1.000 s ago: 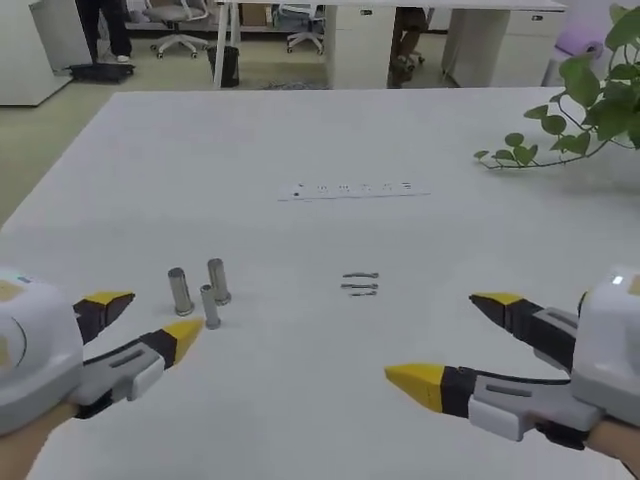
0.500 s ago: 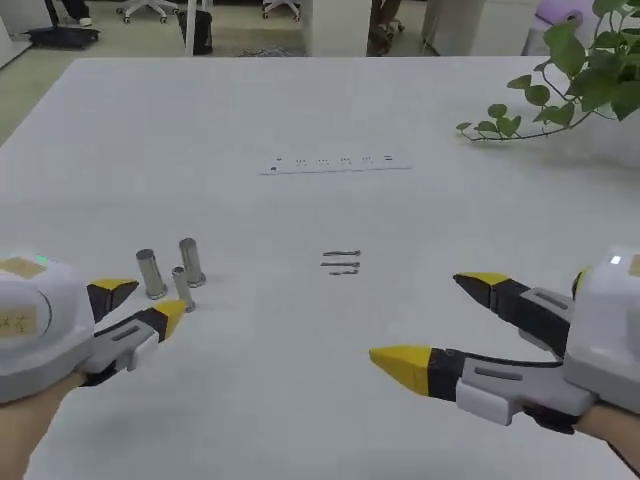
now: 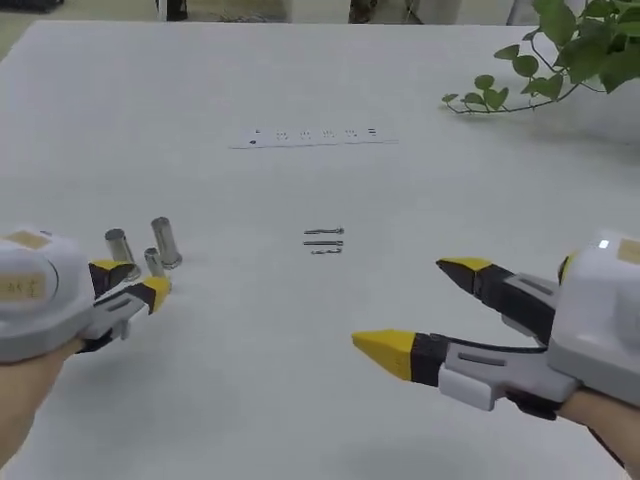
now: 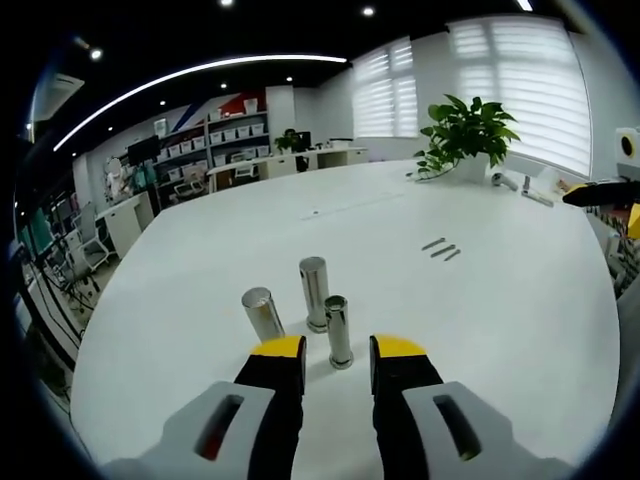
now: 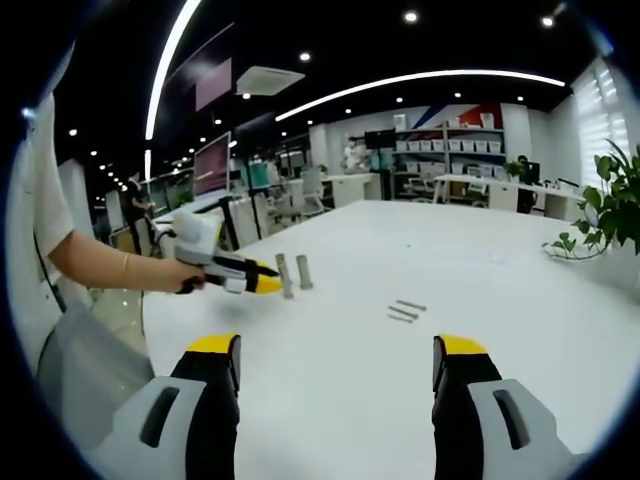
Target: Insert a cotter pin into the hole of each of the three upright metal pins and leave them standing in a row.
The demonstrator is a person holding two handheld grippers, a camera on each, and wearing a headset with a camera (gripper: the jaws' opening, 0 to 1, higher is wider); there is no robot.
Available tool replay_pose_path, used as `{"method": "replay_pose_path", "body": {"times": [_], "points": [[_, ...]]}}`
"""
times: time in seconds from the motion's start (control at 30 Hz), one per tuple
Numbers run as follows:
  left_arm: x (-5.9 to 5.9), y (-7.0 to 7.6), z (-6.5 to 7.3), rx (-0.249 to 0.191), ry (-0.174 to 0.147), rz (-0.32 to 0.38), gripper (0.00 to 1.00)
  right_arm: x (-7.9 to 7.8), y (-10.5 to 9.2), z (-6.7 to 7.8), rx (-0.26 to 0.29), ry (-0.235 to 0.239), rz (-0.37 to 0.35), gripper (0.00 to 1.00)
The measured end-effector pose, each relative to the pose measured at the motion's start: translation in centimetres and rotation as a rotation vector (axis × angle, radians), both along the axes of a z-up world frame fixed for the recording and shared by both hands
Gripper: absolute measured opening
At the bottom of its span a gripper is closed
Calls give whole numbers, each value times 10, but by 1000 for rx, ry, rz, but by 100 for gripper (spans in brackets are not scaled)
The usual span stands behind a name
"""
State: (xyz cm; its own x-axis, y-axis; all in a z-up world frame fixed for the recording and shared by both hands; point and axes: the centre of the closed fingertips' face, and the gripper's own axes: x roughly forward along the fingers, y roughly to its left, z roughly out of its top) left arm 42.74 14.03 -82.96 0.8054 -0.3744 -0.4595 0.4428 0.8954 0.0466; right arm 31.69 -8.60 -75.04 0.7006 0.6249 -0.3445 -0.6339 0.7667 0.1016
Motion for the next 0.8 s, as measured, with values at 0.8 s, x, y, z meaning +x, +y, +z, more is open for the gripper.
{"method": "replay_pose_path", "body": {"times": [0.8], "points": [[9,-8,-13,18,-6,-43,8,3,1,-7,-13,20,-9,79]]}}
